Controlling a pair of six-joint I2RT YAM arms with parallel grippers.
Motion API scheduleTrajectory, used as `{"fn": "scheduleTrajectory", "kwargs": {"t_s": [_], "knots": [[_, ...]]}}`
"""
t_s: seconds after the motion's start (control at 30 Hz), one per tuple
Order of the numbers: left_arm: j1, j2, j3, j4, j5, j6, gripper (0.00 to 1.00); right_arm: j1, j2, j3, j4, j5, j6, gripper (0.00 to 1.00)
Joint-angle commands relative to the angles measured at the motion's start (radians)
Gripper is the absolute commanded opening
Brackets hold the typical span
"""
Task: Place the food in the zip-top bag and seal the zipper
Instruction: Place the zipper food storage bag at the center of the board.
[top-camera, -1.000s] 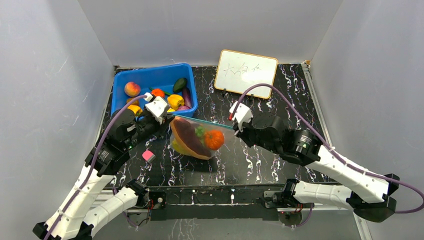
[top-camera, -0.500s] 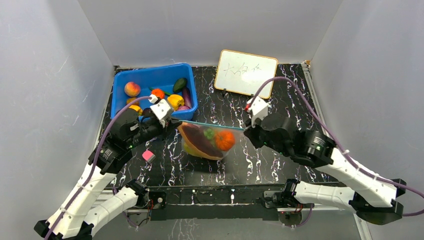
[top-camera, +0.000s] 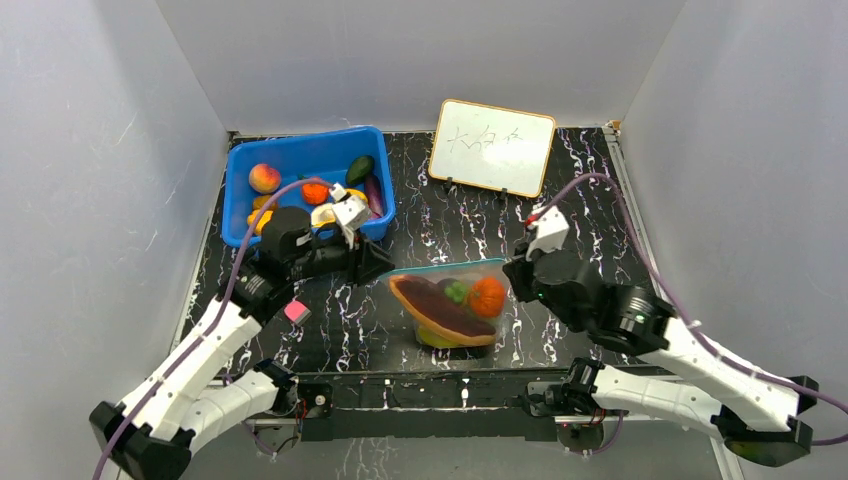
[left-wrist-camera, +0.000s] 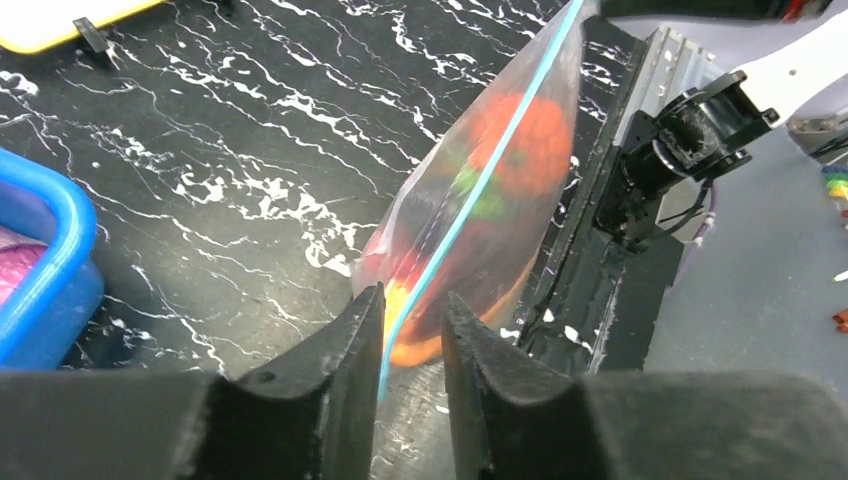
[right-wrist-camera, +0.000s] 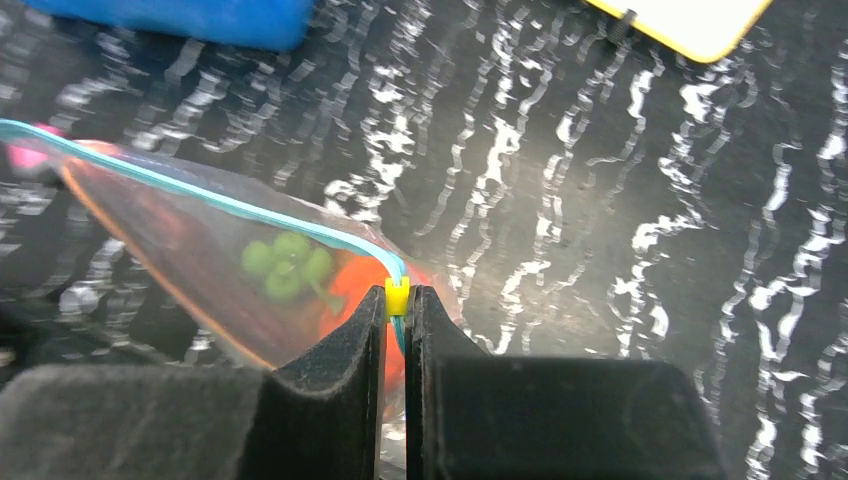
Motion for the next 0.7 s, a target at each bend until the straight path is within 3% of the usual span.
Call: {"fn": "scheduleTrajectory", "kwargs": {"t_s": [0.0,0.1,0.3,0.33,0.37,0.4,0.53,0.67], "knots": [[0.008,0.093,0.133,0.009,-0.012,0.020,0.33,-0.004,0.080,-0.065,0.164,0.246,-0.116,0.00],[0.008,0.137,0.203,-0.035,-0.071,0.032,0.49,-0.018,0.120,-0.069,0.221,0.285,-0.194,0.00],[0.009,0.152,0.332,-0.105,-0.206,0.065,0.60,-0.080,0.203,-0.051,0.314,0.258,-0.291,0.00],[0.008,0.145,0.339,-0.110,-0.227,0.065,0.69,-0.105,0.213,-0.062,0.341,0.250,-0.315,0.00],[0.008,0.134,0.343,-0.110,-0.240,0.065,0.95,-0.141,0.226,-0.071,0.373,0.222,-0.344,0.00],[0.008,0.123,0.344,-0.109,-0.242,0.065,0.98,-0.191,0.237,-0.074,0.394,0.182,-0.354,0.00],[0.008,0.080,0.318,-0.083,-0.249,0.027,0.98,-0.411,0.297,-0.071,0.434,-0.016,-0.375,0.00],[0.008,0.067,0.279,-0.061,-0.312,-0.047,0.98,-0.500,0.365,-0.061,0.447,-0.061,-0.340,0.00]]}}
